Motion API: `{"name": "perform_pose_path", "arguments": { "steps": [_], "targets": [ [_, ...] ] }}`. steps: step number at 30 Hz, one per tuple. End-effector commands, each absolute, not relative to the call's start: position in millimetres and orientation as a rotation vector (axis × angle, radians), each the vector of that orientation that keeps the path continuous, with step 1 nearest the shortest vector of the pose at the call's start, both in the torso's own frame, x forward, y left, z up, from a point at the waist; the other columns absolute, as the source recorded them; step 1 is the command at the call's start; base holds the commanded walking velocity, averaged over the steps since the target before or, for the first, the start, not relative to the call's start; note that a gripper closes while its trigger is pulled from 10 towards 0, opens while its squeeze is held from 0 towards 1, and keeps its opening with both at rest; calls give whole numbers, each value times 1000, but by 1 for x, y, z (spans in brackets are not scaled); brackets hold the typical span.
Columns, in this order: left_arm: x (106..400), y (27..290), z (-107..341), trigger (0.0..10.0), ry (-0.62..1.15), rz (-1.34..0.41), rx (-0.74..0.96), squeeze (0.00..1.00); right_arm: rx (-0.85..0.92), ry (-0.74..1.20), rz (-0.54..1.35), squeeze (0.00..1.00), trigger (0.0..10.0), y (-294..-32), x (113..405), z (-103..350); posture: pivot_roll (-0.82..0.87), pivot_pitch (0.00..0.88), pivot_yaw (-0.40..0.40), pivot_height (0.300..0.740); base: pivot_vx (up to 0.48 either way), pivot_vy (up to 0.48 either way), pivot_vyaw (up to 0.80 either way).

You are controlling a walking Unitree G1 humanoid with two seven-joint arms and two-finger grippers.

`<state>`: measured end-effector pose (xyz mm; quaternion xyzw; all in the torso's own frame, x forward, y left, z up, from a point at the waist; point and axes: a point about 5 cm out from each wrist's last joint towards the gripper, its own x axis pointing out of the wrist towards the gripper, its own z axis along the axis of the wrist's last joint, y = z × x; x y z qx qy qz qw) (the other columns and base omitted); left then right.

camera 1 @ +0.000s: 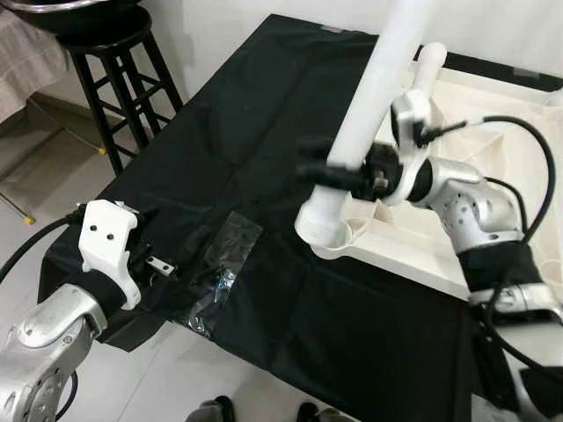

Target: Building children table

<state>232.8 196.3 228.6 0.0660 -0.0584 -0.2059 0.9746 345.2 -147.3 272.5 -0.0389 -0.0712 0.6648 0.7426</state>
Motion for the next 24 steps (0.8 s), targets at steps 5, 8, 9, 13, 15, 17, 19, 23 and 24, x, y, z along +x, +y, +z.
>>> {"name": "perform_pose_path", "arguments": {
  "steps": [5, 8, 9, 13, 15, 17, 19, 23, 24],
  "targets": [
    [227, 198, 228, 10000, -106, -426, 141, 0, -163, -72, 1392, 0, 10000, -148, 354, 254, 91, 261, -34, 740, 0, 0, 0],
    [226, 198, 228, 10000, -106, -430, 140, 0, -164, -66, 1374, 0, 10000, -150, 356, 253, 91, 261, -33, 740, 0, 0, 0],
    [225, 196, 228, 10000, -104, -447, 141, 0, -160, -51, 1350, 0, 10000, -152, 359, 250, 94, 264, -31, 740, 0, 0, 0],
    [219, 191, 227, 10000, -86, -526, 146, 0, -152, -21, 1322, 0, 10000, -160, 362, 245, 99, 269, -28, 740, 0, 0, 0],
    [217, 189, 226, 10000, -77, -555, 149, 0, -151, -18, 1320, 0, 10000, -162, 362, 244, 100, 270, -26, 740, 0, 0, 0],
    [215, 187, 226, 10000, -65, -585, 153, 0, -147, -15, 1319, 0, 10000, -163, 363, 243, 101, 270, -25, 740, 0, 0, 0],
    [211, 185, 224, 10000, -44, -629, 160, 0, -141, -16, 1323, 0, 10000, -163, 363, 241, 103, 274, -21, 740, 0, 0, 0],
    [208, 183, 223, 10000, -21, -666, 163, 0, -148, -12, 1357, 0, 10000, -159, 362, 237, 109, 283, -16, 740, 0, 0, 0],
    [206, 183, 223, 10000, -17, -672, 163, 0, -157, -9, 1381, 0, 10000, -156, 361, 236, 112, 286, -15, 740, 0, 0, 0]
  ]
}}
